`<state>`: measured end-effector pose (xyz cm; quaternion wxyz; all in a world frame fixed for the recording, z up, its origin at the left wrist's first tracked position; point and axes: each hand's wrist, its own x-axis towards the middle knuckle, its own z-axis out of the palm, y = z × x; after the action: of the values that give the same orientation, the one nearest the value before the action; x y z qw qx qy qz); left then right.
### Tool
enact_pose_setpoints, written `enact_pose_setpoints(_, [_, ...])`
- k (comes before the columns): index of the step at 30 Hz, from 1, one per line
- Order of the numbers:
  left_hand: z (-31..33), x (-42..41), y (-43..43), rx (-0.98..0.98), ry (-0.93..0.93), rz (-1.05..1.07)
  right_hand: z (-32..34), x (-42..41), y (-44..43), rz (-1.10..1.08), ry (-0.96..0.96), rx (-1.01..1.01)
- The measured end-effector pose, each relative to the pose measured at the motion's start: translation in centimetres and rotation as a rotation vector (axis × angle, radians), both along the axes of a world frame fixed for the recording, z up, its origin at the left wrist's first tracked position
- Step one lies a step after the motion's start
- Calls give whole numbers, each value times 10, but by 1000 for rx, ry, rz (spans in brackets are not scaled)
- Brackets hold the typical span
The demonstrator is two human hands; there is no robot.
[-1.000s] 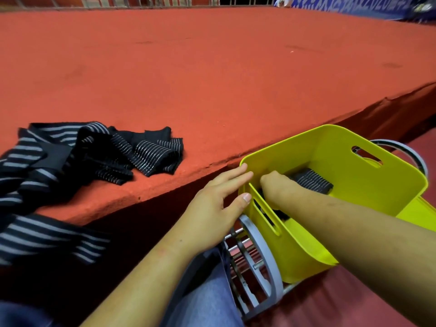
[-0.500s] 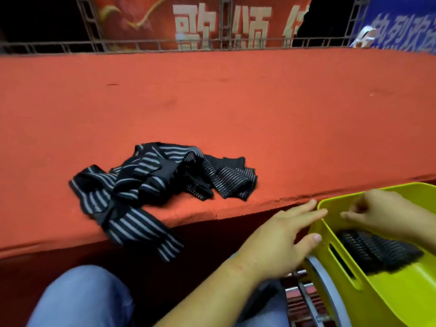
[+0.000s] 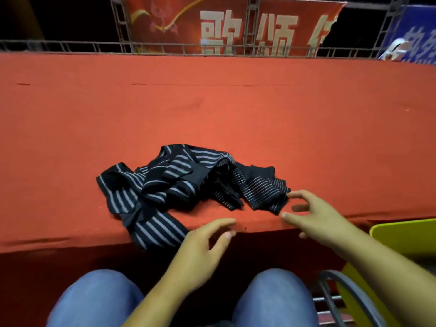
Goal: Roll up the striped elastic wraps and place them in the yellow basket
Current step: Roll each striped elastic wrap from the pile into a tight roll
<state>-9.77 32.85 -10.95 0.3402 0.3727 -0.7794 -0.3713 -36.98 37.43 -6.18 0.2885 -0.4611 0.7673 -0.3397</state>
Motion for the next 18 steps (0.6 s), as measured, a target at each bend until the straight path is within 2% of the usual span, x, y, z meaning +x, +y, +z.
enact_pose_setpoints(4, [-13,38,-8,51,-55,74,-34,-7,-29,-100,-71,24])
enact_pose_setpoints(7, [-23,58,-9,103,-67,79,-45,-5,-45,-139,-65,-95])
enact_pose_setpoints(14, [-44,80,-14,168,47,120,-55,10,-77,-201,-8,-258])
enact_pose_setpoints(18, [-50,84,-13,236,121,128,-62,31,-73,-250,-162,-344])
